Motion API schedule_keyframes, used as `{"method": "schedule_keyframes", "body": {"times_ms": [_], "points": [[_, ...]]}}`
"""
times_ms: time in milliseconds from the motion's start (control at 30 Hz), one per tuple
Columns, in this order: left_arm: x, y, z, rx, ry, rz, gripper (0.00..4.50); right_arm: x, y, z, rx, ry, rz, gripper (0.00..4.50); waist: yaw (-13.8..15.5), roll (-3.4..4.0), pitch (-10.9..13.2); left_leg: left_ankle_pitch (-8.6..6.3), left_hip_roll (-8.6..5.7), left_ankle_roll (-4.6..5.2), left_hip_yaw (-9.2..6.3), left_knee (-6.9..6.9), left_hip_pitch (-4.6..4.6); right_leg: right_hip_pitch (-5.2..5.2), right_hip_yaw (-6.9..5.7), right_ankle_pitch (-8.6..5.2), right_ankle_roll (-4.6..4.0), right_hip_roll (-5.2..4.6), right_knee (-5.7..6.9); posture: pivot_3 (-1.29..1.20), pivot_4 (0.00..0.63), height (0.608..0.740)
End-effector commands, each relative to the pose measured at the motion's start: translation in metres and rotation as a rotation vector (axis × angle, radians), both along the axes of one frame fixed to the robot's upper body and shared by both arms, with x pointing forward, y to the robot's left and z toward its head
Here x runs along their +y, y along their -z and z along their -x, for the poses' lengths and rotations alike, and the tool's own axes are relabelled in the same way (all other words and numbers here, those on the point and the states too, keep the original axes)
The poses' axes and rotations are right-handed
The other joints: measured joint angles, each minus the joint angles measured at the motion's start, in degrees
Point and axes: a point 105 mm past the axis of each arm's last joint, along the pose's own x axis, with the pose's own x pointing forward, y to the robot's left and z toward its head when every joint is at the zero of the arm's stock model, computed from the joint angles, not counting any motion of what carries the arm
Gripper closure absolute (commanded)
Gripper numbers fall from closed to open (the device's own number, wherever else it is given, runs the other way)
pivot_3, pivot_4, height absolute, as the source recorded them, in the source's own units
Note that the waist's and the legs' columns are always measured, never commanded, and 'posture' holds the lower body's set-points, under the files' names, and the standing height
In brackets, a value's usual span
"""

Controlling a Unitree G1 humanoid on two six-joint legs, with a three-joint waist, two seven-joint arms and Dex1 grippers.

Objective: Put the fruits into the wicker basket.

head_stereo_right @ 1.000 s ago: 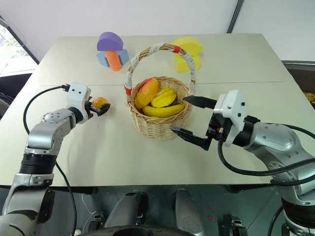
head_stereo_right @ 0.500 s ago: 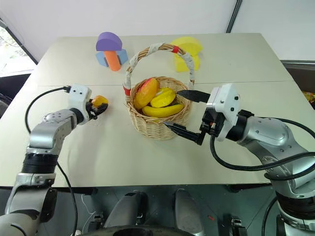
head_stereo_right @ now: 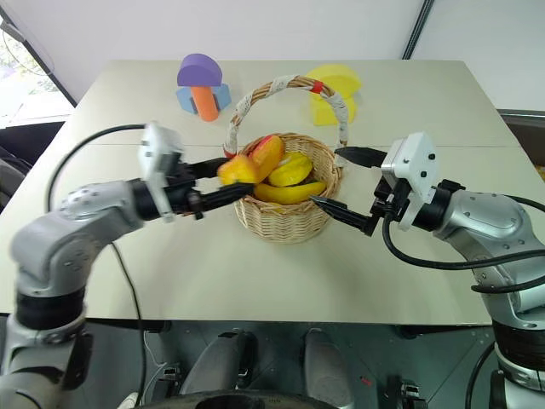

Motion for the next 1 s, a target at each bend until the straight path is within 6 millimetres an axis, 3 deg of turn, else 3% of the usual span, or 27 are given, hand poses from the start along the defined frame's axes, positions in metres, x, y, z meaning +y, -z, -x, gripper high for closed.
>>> {"method": "schedule_keyframes", "body": {"times_ms": [33, 133, 167, 300, 467, 567, 767, 1000], "points": [[-0.009, 0.003, -0.013, -0.047, -0.043, -0.031, 1.57, -0.006, -0.011, 0.005, -0.071, 0.025, -0.002, 0.00, -0.2, 0.00, 0.0, 0.00, 0.01, 0.00, 0.00, 0.00, 0.00, -0.01, 0.00, 0.00, 0.00, 0.02, 0.00, 0.00, 0.150, 0.740], [-0.014, 0.001, -0.019, -0.049, -0.059, -0.002, 0.27, -0.015, -0.006, 0.004, -0.055, 0.078, -0.011, 0.00, -0.6, 0.00, 0.0, 0.00, 0.08, 0.01, 0.03, -0.02, 0.02, -0.05, 0.05, 0.00, -0.01, 0.13, 0.01, 0.00, 0.150, 0.740], [-0.015, 0.000, -0.019, -0.058, -0.060, 0.007, 0.02, -0.020, -0.004, 0.002, -0.045, 0.106, -0.019, 0.00, -0.5, 0.00, 0.0, 0.00, 0.09, 0.01, 0.03, -0.02, 0.02, -0.07, 0.05, 0.00, -0.01, 0.13, 0.00, 0.00, 0.150, 0.740], [-0.016, -0.008, -0.011, -0.059, -0.009, 0.076, 0.02, -0.048, 0.008, -0.017, -0.012, 0.283, -0.058, 0.00, -0.5, 0.00, 0.0, 0.01, 0.08, 0.01, 0.04, 0.02, 0.02, -0.03, 0.08, 0.00, 0.00, 0.12, 0.01, 0.00, 0.150, 0.740], [-0.015, -0.010, 0.011, -0.042, 0.109, 0.127, 0.02, -0.106, 0.039, -0.064, 0.037, 0.642, -0.108, 0.00, -0.8, 0.03, 0.0, 0.02, 0.07, -0.02, 0.09, 0.04, 0.05, -0.03, 0.09, 0.00, 0.00, 0.10, 0.03, 0.00, 0.150, 0.740], [-0.015, -0.006, 0.021, -0.024, 0.157, 0.122, 0.02, -0.123, 0.056, -0.082, 0.065, 0.743, -0.099, 0.00, -1.2, 0.06, 0.0, 0.10, 0.07, -0.17, 0.09, 0.02, 0.04, -0.05, 0.10, 0.00, -0.01, 0.11, 0.04, 0.00, 0.150, 0.740], [-0.013, 0.003, 0.028, -0.011, 0.158, 0.075, 0.02, -0.143, 0.074, -0.111, 0.123, 0.866, -0.159, 0.00, -1.6, 0.08, 0.0, 0.08, 0.08, -0.11, 0.18, 0.02, 0.09, -0.07, 0.13, 0.00, -0.01, 0.15, 0.13, 0.00, 0.150, 0.740], [-0.012, 0.007, 0.030, -0.012, 0.136, 0.062, 0.02, -0.146, 0.094, -0.125, 0.234, 0.872, -0.227, 0.00, -1.6, 0.08, 0.0, 0.04, 0.06, -0.04, 0.19, 0.03, 0.09, -0.07, 0.13, 0.00, -0.01, 0.16, 0.18, 0.00, 0.150, 0.740]]}}
